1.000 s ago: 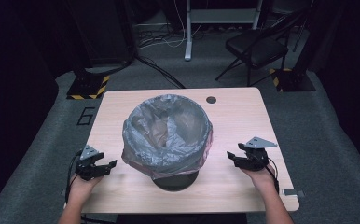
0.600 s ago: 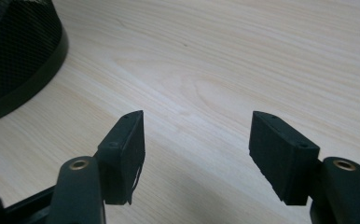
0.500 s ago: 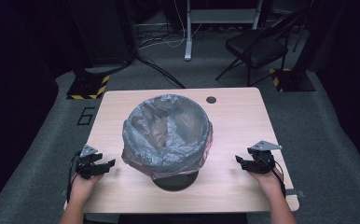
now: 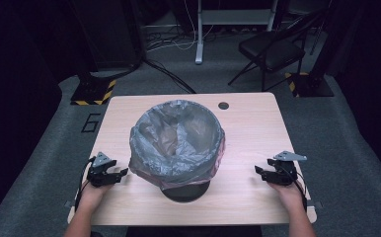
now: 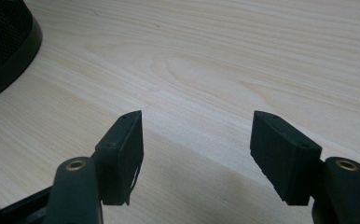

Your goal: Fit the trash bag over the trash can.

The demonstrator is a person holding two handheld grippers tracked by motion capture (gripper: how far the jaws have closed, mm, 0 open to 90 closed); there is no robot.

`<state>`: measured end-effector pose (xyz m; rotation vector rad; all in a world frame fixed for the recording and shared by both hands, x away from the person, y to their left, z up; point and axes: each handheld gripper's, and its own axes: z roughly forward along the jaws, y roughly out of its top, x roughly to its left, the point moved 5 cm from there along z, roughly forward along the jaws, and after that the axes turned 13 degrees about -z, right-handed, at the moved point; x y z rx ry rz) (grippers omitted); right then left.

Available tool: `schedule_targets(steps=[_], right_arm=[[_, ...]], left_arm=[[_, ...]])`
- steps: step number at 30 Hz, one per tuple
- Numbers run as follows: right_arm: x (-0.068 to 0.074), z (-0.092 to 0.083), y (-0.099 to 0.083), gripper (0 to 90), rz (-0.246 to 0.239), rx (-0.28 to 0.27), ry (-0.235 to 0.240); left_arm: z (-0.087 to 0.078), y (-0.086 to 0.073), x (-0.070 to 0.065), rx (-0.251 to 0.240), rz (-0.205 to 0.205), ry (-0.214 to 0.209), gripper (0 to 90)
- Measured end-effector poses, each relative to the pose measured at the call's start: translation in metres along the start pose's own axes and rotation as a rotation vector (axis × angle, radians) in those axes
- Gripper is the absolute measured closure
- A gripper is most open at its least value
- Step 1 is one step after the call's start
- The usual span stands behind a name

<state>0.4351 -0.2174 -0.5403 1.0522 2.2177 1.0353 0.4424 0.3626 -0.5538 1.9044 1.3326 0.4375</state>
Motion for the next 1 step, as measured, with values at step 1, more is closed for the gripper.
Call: schedule_targets(steps=[1], right_arm=[[0.0002,-0.0002,-0.0009,33.0,0.005,-0.004,0.006]], left_arm=[[0.0001,0.0001,0.0002,-0.002,-0.001,-0.002,33.4]])
